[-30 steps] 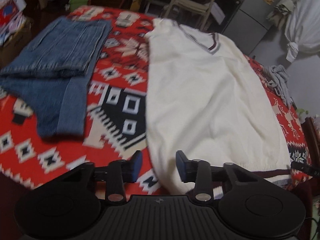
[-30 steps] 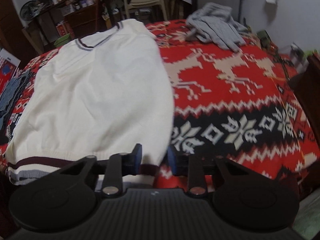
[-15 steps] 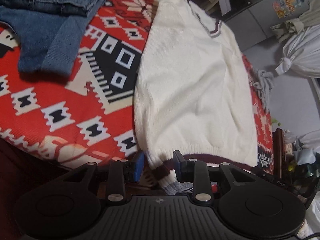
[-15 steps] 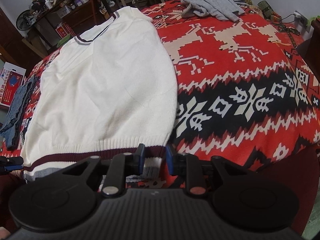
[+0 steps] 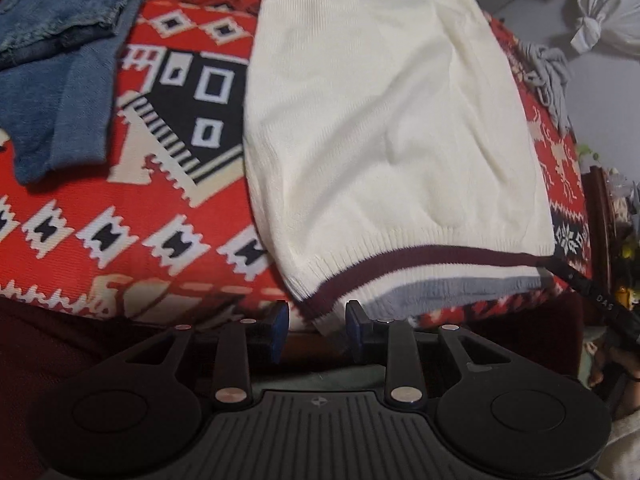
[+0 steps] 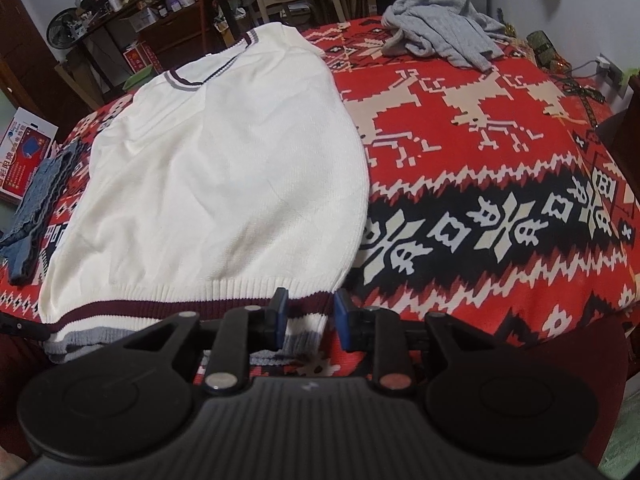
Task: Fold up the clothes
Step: 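Grasp the striped hem of the cream sweater with both tools, then lift the held hem and fold it over the body toward the collar with both tools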
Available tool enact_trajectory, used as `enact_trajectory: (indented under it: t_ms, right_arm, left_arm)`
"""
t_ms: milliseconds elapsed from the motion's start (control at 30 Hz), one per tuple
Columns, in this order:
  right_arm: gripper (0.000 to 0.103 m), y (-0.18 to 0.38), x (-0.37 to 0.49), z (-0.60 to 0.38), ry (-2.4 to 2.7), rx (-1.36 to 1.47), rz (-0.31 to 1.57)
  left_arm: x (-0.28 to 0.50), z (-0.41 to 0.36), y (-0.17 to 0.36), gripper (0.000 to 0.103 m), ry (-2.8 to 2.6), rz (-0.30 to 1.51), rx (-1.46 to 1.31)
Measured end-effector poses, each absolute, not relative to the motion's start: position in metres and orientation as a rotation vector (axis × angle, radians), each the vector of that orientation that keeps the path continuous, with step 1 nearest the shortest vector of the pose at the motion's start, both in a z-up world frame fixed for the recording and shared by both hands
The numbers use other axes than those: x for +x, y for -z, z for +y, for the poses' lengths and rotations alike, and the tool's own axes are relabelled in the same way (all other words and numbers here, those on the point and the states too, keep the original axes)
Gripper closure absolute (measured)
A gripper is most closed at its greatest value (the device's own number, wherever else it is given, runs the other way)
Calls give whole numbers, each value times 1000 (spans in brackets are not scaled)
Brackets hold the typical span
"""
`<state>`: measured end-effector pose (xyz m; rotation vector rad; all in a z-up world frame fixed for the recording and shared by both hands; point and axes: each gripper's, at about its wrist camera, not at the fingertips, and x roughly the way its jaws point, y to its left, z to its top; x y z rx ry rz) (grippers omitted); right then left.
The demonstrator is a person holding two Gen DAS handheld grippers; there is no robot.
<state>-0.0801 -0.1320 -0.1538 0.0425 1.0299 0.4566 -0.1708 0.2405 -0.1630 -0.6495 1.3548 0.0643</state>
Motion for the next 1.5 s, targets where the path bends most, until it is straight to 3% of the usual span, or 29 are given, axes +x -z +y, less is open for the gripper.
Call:
enact_trajectory:
  t_ms: [67, 233, 333, 1133, 1200, 1233, 1500]
  right_arm:
    - [75, 153, -81, -133, -460, 48, 1019]
    - [74, 155, -85, -140, -455, 82, 1008]
    - [74, 157, -87, -146, -452, 107, 1002]
    - [74, 167, -76, -169, -424, 302, 1105]
    - [80, 172, -75, -162, -441, 300, 1122]
    - [96, 171, -77, -160, -438, 280, 1121]
    - [98, 162, -87, -175, -412, 199, 1132]
  left_arm:
    - [-164, 241, 164, 74, -56, 1412, -676]
    - [-155, 239, 171, 92, -96, 1511, -706]
    - [-160, 241, 172, 96, -104, 1504, -712]
    - [-213, 257, 172, 98, -4, 1246, -684]
    - [-215, 257, 171, 98, 5, 1240, -682]
    - [-216, 257, 170, 98, 9, 1236, -681]
    - [-231, 264, 172, 98, -15, 1218, -693]
